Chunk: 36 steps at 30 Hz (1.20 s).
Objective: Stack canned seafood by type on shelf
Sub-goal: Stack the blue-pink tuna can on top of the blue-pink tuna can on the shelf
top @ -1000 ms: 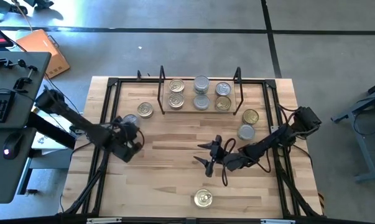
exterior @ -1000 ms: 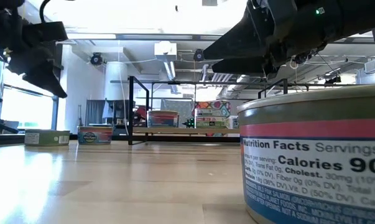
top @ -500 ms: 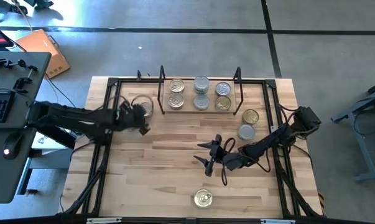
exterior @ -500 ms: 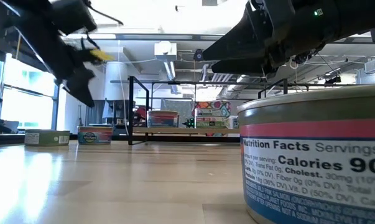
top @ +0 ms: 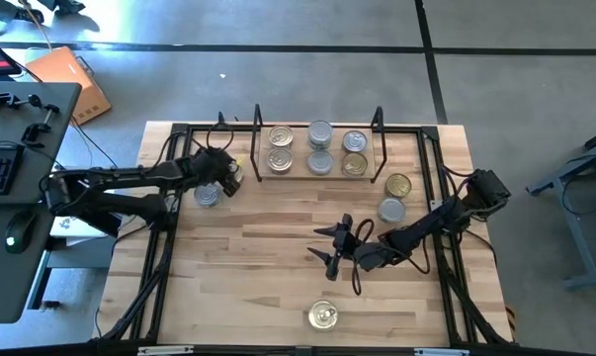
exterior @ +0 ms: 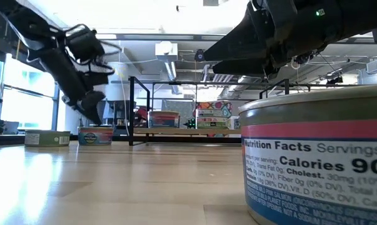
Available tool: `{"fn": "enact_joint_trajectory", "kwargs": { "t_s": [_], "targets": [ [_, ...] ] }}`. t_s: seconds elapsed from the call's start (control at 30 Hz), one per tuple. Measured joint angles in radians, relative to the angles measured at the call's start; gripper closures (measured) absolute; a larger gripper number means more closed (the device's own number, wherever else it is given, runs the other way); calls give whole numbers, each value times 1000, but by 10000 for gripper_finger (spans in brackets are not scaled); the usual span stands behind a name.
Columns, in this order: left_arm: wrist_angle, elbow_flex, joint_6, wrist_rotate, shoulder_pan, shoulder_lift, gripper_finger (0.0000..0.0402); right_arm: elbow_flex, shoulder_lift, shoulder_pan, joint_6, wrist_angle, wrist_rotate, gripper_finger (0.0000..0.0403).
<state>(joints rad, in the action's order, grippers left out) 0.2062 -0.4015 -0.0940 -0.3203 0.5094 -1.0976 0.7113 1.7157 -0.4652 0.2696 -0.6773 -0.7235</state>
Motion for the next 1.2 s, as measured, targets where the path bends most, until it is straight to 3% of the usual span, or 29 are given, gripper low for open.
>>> {"fn": "enact_joint_trajectory", "kwargs": {
  "t_s": [0.23, 0.37, 0.63, 0.73, 0.9, 1.2],
  "targets": [
    [10, 7, -20, 22, -5, -72, 401, 0, 0, 0, 1, 0, 1, 151],
    [25, 5, -56, 121, -49, -74, 401, 0, 0, 0, 2, 0, 1, 151],
    [24, 5, -151, 332, -240, -75, 401, 0, 0, 0, 2, 0, 19, 151],
    [-7, 10, -201, 364, -335, -78, 401, 0, 0, 0, 3, -1, 52, 151],
    [-159, 16, -263, 341, -497, -127, 401, 0, 0, 0, 3, -2, 54, 151],
    [-612, -1, -305, 253, -683, -373, 401, 0, 0, 0, 3, -9, 54, 151]
  ]
}}
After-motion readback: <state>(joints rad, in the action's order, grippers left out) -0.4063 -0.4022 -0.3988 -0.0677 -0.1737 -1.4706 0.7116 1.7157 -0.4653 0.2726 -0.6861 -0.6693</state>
